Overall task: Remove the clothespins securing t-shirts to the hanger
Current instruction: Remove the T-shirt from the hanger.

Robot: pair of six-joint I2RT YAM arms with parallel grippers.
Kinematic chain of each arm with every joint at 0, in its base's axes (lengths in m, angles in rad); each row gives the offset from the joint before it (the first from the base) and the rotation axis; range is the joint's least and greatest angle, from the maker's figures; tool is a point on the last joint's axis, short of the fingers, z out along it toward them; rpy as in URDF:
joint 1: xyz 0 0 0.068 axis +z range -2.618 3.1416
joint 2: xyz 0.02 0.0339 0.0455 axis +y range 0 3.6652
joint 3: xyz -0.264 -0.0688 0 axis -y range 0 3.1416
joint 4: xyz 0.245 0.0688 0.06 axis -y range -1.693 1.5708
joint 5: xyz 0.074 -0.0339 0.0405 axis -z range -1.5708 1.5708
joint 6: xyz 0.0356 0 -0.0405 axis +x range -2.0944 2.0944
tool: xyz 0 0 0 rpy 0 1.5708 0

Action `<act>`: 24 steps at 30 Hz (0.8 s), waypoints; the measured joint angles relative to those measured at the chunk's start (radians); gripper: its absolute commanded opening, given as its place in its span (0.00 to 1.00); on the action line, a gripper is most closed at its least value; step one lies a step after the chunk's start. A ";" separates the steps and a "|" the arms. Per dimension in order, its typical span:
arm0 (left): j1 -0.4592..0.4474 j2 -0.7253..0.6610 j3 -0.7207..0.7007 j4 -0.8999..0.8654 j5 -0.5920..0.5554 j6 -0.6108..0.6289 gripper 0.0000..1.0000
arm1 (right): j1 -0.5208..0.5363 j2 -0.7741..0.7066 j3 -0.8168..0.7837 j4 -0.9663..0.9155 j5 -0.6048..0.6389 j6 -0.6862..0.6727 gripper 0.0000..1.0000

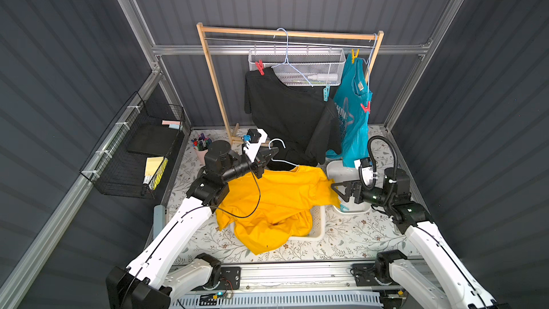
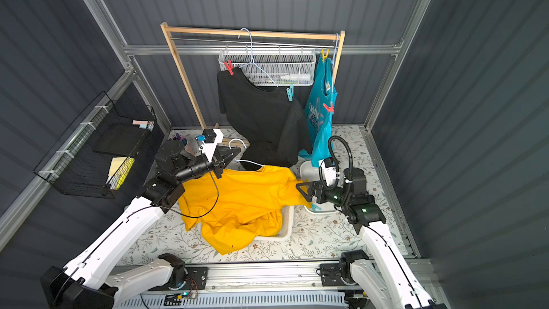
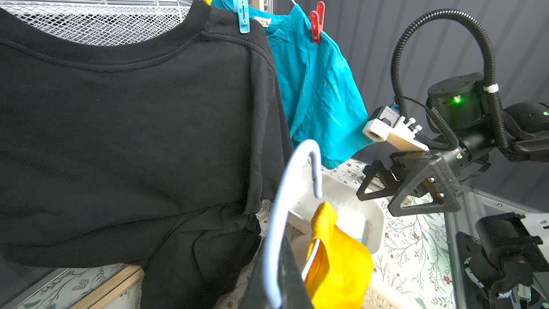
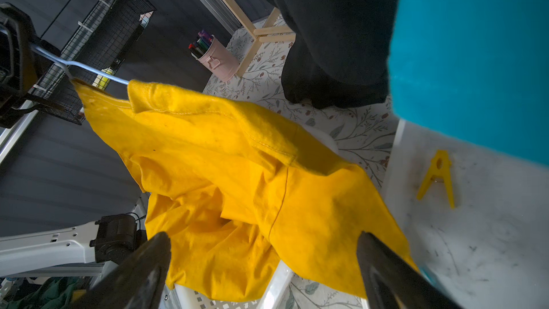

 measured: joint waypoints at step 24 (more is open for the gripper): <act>0.000 0.002 0.003 0.000 0.022 -0.074 0.00 | 0.140 0.283 0.163 0.046 0.075 -0.177 0.83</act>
